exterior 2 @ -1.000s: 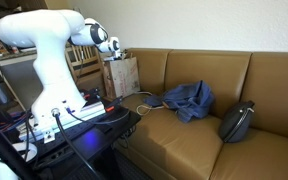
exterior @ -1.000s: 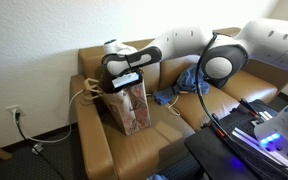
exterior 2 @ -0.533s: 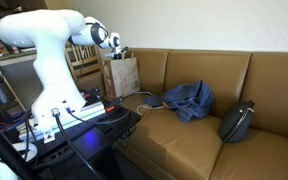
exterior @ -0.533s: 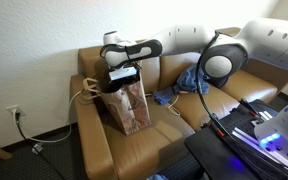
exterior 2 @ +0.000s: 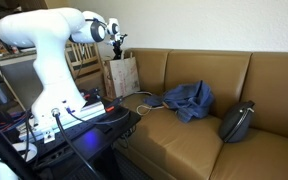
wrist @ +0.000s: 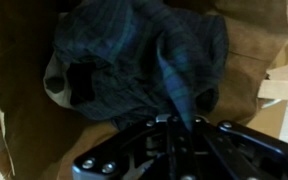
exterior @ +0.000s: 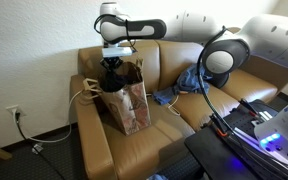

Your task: Pick up the cloth from the brown bag and put it on the couch.

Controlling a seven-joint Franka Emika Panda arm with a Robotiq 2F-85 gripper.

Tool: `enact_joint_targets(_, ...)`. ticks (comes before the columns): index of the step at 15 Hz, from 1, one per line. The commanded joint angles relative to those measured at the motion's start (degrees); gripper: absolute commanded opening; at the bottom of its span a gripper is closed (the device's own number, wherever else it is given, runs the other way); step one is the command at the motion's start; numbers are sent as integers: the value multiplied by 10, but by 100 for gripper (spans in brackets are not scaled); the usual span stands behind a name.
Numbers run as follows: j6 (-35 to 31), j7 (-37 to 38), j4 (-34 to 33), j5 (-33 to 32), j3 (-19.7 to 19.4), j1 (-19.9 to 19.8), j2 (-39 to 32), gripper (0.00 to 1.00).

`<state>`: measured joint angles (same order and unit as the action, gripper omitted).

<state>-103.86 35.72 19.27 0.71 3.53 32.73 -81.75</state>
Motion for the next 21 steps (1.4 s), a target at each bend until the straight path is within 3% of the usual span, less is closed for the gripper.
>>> enact_joint_targets(1,-4,22,0,-2,-9,1,39,0)
enact_joint_targets(7,-111,120,-1,-13,-32,1,95,0)
enact_joint_targets(9,-100,67,6,5,-7,0,98,0)
enact_joint_targets(10,-106,93,7,-5,-20,0,100,2)
enact_joint_targets(13,-106,82,12,-2,-13,3,99,0)
enact_joint_targets(17,-161,161,4,-50,-69,-11,131,0)
enact_joint_targets(21,-170,246,-2,-94,-118,-24,188,0)
